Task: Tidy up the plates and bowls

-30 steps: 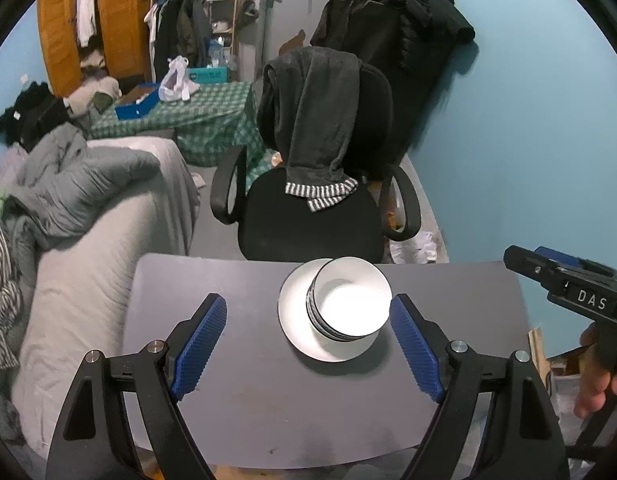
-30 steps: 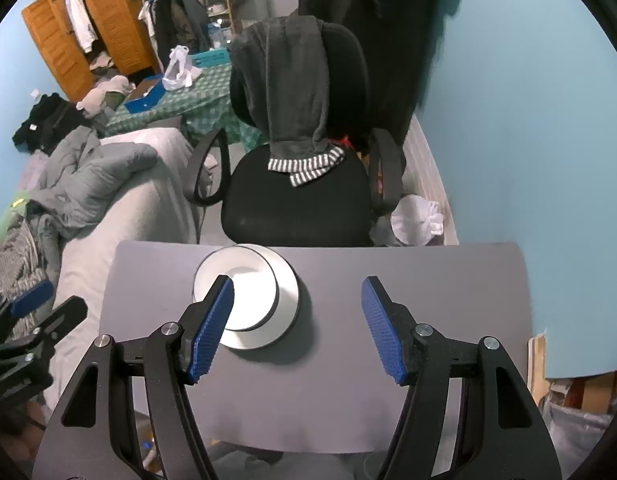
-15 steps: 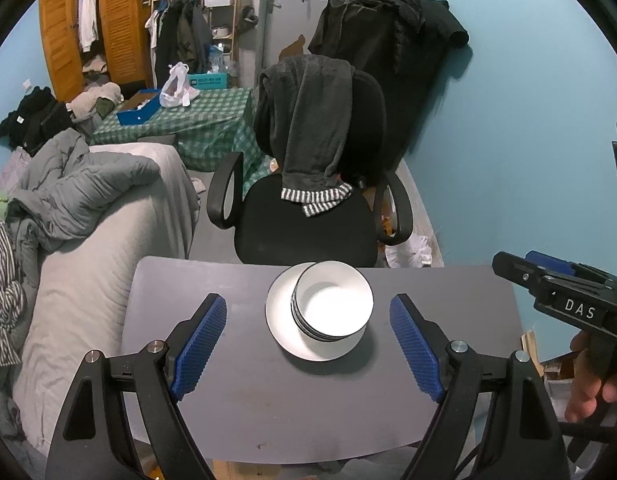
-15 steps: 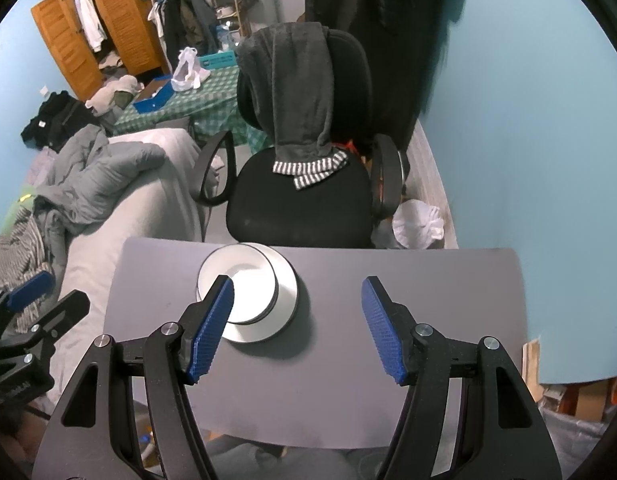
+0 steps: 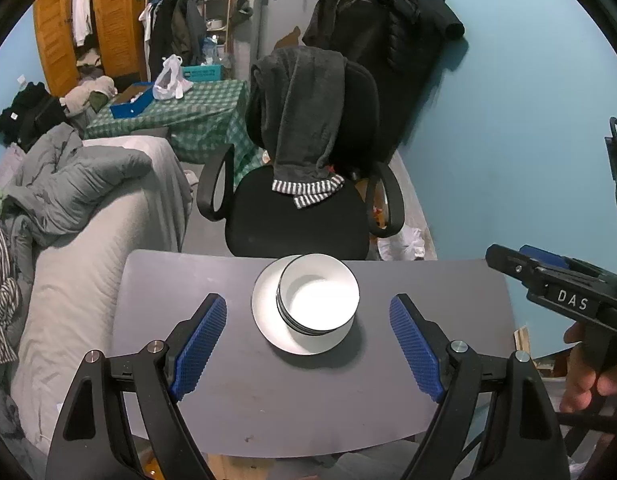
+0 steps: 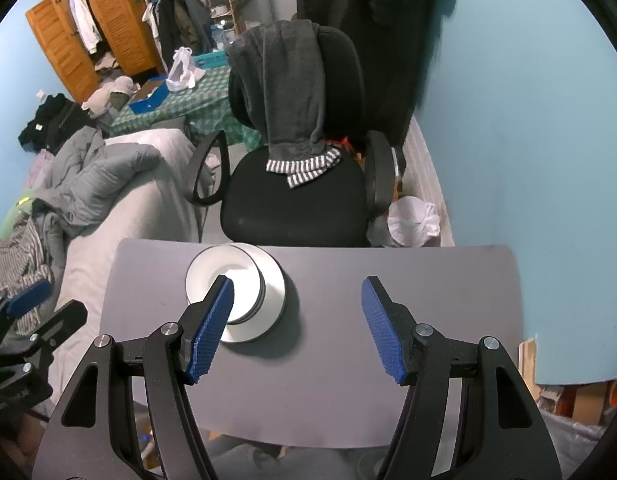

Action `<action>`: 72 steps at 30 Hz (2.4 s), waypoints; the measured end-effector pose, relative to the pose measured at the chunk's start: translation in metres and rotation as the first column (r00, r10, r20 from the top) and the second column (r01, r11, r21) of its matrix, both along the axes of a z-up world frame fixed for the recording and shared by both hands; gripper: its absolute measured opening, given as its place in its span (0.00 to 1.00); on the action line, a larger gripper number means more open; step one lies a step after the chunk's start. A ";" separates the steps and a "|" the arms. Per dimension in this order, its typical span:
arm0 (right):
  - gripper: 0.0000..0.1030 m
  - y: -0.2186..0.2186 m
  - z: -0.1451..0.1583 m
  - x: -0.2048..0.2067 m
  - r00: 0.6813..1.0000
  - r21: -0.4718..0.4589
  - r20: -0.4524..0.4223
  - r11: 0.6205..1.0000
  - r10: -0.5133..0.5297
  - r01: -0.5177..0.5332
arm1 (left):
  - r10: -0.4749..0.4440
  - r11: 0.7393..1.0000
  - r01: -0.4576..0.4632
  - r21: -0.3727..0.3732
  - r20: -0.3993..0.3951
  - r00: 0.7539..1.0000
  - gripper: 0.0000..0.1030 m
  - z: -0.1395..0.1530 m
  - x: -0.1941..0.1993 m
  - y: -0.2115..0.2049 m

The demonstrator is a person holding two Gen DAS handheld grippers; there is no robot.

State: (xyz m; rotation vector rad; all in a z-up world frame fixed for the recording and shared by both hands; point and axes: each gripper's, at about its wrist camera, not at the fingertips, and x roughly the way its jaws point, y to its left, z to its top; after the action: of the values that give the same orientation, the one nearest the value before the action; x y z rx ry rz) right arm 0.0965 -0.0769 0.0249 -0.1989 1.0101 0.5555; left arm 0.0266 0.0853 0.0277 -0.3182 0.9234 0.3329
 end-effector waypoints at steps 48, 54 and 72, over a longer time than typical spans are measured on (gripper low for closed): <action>0.63 0.007 0.002 -0.006 1.000 0.010 -0.005 1.000 0.018 -0.018 | 0.010 0.999 -0.009 -0.043 0.013 1.000 0.82 0.006 -0.002 0.009; 0.63 0.007 0.002 -0.005 1.000 0.012 -0.006 1.000 0.019 -0.018 | 0.011 0.999 -0.010 -0.041 0.012 1.000 0.82 0.007 -0.002 0.007; 0.63 0.006 0.002 -0.005 1.000 0.012 -0.008 1.000 0.017 -0.017 | 0.004 0.999 -0.003 -0.043 0.018 1.000 0.82 0.007 -0.001 0.007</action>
State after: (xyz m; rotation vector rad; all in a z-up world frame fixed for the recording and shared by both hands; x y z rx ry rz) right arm 0.0919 -0.0704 0.0273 -0.1953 1.0139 0.5783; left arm 0.0252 0.0922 0.0343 -0.3617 0.9132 0.3134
